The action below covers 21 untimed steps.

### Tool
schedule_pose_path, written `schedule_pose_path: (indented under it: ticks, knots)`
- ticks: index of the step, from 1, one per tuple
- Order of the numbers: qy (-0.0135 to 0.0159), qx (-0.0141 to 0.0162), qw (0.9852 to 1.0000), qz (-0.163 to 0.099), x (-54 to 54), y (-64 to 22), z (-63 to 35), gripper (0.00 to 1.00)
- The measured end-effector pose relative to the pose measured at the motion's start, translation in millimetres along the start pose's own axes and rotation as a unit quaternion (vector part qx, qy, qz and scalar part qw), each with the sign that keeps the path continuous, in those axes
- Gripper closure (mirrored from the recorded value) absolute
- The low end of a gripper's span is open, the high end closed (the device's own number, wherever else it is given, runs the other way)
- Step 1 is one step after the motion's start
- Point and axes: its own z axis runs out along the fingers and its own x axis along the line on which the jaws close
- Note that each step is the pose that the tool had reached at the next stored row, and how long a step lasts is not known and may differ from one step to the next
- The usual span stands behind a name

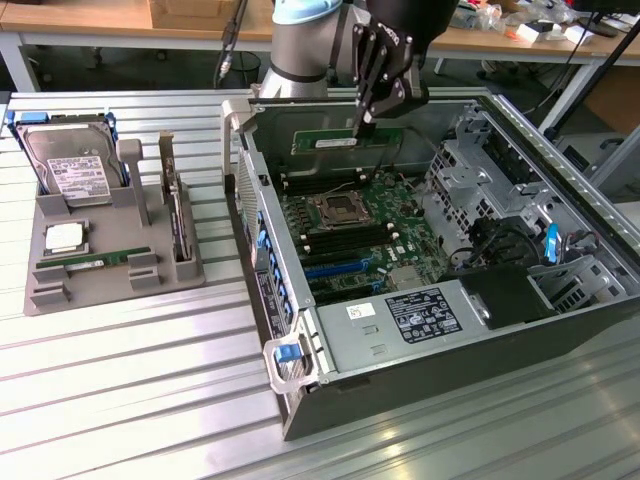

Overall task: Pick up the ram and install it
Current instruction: 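Pick up the ram and move it above insertion slot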

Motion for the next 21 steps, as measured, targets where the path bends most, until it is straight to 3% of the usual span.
schedule_pose_path:
  ticks: [14,21]
  knots:
    - [0.0000,0.0000,1.0000,0.000,0.0,-26.9,-1.2,0.88]
    - [0.0000,0.0000,1.0000,0.000,0.0,-46.4,-2.1,0.88]
